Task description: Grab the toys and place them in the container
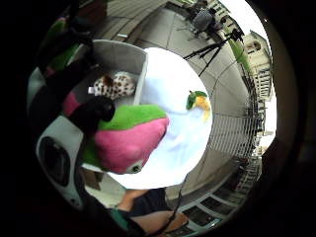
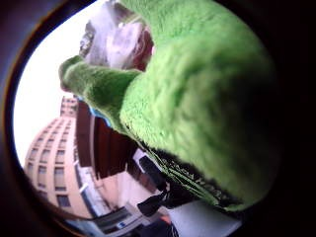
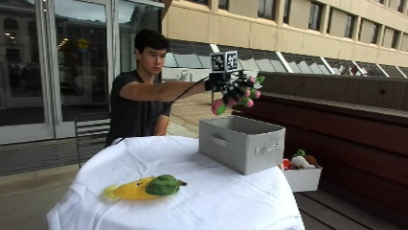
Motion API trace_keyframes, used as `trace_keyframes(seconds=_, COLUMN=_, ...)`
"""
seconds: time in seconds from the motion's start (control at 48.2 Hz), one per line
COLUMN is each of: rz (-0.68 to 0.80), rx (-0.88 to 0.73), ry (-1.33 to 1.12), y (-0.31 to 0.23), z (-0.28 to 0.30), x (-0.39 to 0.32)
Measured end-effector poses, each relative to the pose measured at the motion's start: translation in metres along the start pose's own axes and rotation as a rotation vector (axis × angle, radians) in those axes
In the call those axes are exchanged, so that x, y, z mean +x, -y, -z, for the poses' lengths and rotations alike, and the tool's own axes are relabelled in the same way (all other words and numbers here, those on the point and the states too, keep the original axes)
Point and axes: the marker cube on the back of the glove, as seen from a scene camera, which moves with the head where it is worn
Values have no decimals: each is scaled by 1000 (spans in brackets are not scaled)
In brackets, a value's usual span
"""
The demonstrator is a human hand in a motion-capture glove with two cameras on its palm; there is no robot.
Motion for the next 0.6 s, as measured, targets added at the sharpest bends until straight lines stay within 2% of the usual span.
trace_keyframes(seconds=0.166, rz=46, rx=39, ry=-13, y=1, z=0, x=-1)
trace_keyframes(seconds=0.352, rz=64, rx=110, ry=-148, y=-1, z=6, x=6)
trace_keyframes(seconds=0.601, rz=-22, rx=139, ry=-234, y=-2, z=24, x=91)
